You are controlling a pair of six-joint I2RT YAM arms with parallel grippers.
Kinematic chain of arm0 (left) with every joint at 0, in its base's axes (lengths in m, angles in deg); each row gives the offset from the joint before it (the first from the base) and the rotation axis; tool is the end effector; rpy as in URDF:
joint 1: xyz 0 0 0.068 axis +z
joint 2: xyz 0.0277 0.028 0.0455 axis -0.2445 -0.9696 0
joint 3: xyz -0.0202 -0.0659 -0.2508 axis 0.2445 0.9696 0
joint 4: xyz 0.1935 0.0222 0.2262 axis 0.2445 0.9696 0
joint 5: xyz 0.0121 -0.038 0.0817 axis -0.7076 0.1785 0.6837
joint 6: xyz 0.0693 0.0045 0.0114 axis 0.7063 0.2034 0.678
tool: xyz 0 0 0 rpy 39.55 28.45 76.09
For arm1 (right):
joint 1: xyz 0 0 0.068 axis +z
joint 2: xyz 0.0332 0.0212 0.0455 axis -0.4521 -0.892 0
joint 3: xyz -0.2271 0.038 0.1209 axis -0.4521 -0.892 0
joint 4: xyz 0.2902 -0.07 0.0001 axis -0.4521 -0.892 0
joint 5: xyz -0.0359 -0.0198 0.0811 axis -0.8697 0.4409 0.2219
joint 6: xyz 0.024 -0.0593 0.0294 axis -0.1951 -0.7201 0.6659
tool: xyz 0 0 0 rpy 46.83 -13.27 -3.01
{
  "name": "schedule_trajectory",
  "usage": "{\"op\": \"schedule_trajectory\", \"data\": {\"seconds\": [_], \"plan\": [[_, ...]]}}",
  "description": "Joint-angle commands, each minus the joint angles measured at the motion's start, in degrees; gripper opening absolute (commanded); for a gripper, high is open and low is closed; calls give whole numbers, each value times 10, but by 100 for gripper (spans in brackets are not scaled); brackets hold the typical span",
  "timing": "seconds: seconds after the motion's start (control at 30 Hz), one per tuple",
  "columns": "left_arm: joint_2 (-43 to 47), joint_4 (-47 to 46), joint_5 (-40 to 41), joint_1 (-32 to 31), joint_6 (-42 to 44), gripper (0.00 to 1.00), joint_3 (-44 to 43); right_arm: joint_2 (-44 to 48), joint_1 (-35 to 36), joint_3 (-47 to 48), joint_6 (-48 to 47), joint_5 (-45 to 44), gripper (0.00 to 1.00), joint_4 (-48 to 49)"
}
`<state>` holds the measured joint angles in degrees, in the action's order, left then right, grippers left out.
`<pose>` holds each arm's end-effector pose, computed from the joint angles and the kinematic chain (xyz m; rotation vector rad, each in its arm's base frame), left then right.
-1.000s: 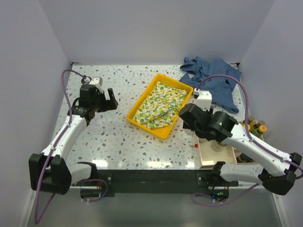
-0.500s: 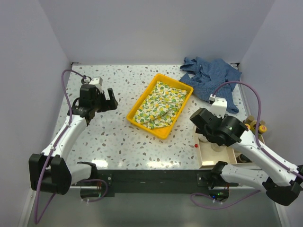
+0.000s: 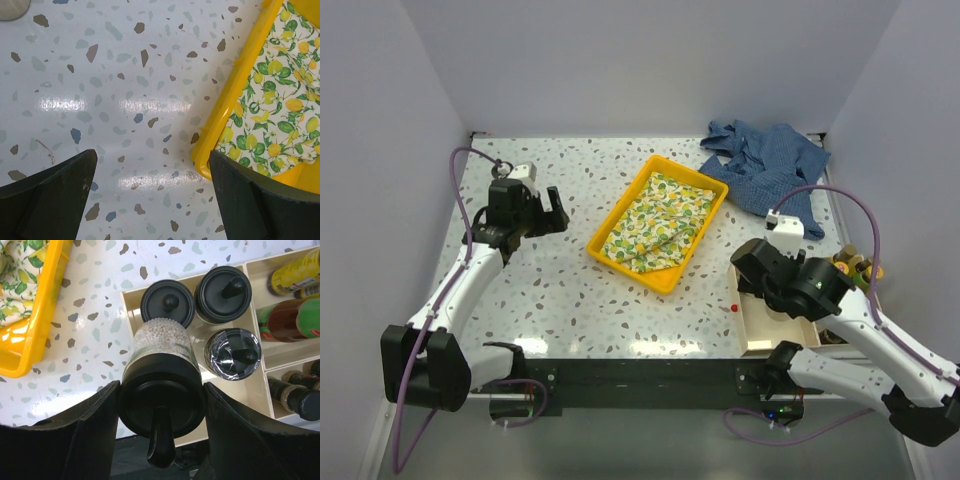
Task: Organize the condiment bottles
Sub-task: Place the bottle in the storage box.
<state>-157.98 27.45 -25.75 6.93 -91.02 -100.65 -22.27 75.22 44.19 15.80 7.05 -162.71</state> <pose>0.3187 -0.0444 0.2353 -0.2093 2.2421 -0.3349 0.1502 0.1133 0.3113 0.2519 2.3187 -0.1300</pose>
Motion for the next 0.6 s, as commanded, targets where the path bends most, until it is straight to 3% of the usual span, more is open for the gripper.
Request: {"op": "schedule_trajectory", "data": {"seconds": [0.0,0.57], "plan": [[-1,-16,5,4,14,100,5,18,-2,-6,-15,50,0,29],[-3,-14,10,4,14,100,5,34,-3,-4,-1,42,0,-20]]}}
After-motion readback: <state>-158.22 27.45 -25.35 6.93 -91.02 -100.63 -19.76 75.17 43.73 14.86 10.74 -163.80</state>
